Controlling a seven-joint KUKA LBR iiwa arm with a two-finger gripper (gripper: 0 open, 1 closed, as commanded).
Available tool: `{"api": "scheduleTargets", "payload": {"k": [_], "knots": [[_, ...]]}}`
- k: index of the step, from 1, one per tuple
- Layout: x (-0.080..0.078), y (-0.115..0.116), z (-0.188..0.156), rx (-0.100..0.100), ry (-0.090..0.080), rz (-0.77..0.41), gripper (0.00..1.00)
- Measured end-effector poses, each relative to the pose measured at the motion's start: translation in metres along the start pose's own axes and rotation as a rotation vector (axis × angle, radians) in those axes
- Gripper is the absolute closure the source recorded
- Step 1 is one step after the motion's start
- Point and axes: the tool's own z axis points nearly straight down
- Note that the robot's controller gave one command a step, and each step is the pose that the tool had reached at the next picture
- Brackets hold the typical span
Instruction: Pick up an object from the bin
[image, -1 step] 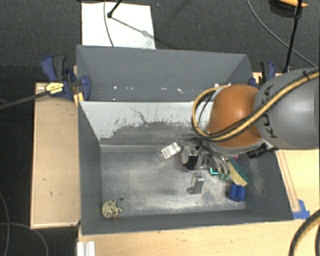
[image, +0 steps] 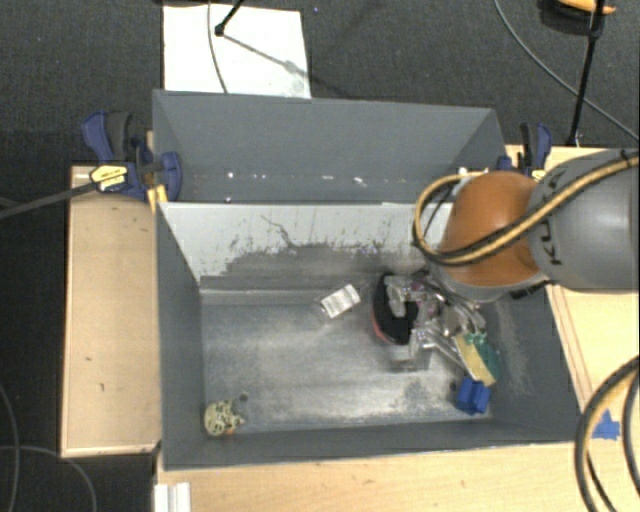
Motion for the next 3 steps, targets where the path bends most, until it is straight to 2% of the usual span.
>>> {"api": "scheduleTargets", "payload": {"k": [1, 2, 3], "knots": [[-0.016, 0.002, -0.026, 0.005, 0.020, 0.349, 0.00], [-0.014, 0.014, -0.025, 0.011, 0.023, 0.758, 0.00], [-0.019, 0.024, 0.001, 0.016, 0.010, 1.088, 0.00]]}}
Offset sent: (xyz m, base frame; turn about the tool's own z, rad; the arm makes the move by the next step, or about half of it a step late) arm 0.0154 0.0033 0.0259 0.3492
